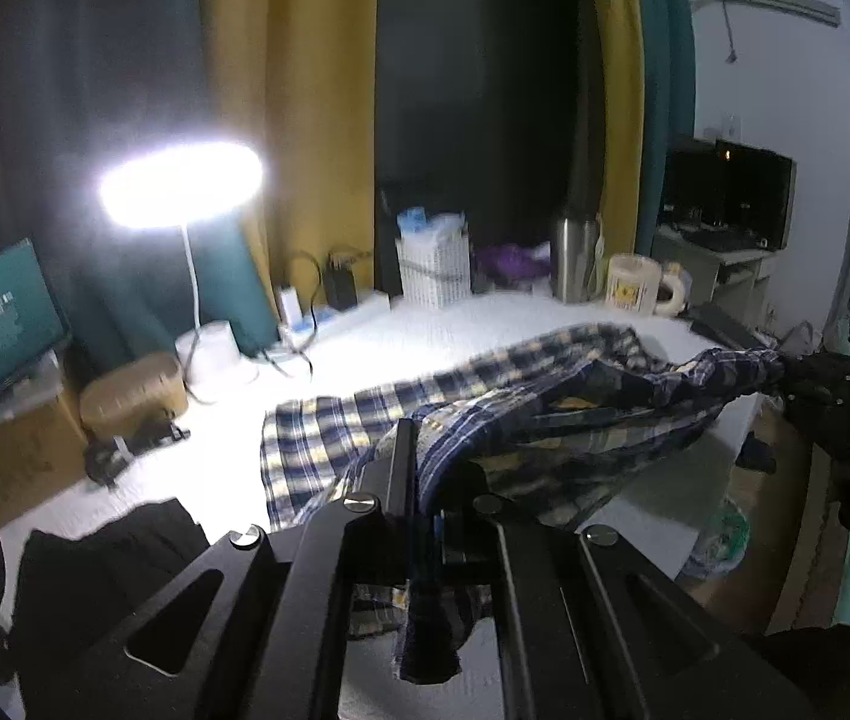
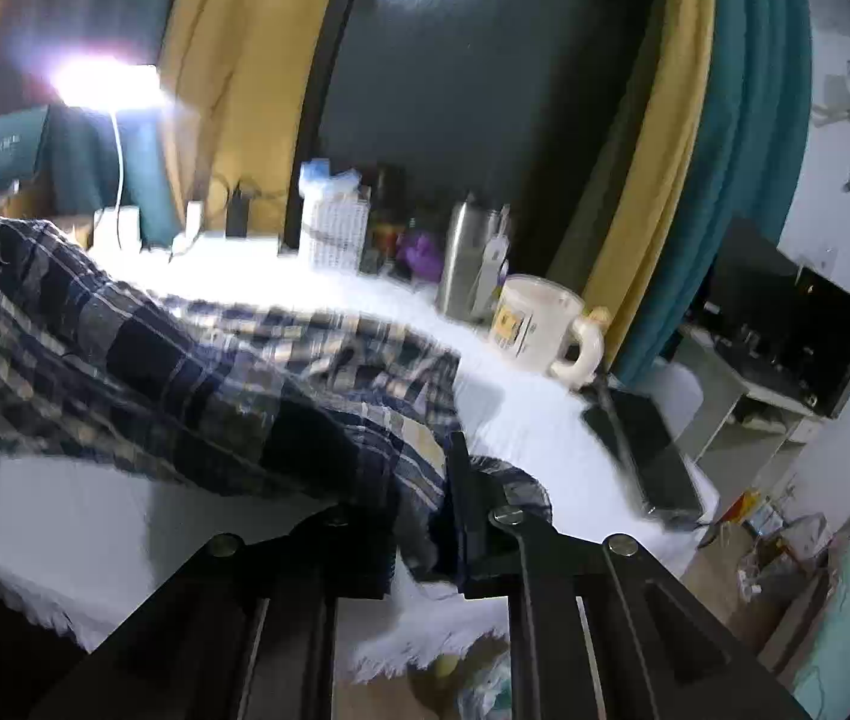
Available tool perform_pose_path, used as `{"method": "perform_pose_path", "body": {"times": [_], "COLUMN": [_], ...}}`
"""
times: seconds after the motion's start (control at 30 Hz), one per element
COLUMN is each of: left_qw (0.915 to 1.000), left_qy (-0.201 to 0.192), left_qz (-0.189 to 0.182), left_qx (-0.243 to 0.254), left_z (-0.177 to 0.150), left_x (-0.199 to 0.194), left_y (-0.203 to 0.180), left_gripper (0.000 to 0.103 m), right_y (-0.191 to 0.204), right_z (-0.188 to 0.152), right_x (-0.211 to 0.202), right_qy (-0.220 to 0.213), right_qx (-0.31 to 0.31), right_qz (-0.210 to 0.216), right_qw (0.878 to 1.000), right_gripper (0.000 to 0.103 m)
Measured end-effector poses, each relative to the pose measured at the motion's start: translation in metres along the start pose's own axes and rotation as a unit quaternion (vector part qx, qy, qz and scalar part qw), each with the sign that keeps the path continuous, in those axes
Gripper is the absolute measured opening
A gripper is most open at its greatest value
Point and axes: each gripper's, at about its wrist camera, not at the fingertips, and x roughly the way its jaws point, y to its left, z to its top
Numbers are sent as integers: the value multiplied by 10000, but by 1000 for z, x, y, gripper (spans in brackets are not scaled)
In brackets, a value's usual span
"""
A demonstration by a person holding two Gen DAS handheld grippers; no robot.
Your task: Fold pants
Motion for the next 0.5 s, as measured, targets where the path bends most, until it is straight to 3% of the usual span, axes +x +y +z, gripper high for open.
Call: {"method": "perform_pose_path", "body": {"times": [0.5], "left_qw": [9949], "left_qy": [-893], "left_qz": [114], "left_qx": [453], "left_z": [30], "left_x": [-77], "left_y": [-27], "left_gripper": [3], "right_y": [-25], "right_z": [35], "right_x": [-68], "right_qy": [-872], "right_qx": [212], "right_qz": [-342], "right_qw": [9954], "right_gripper": [12]}}
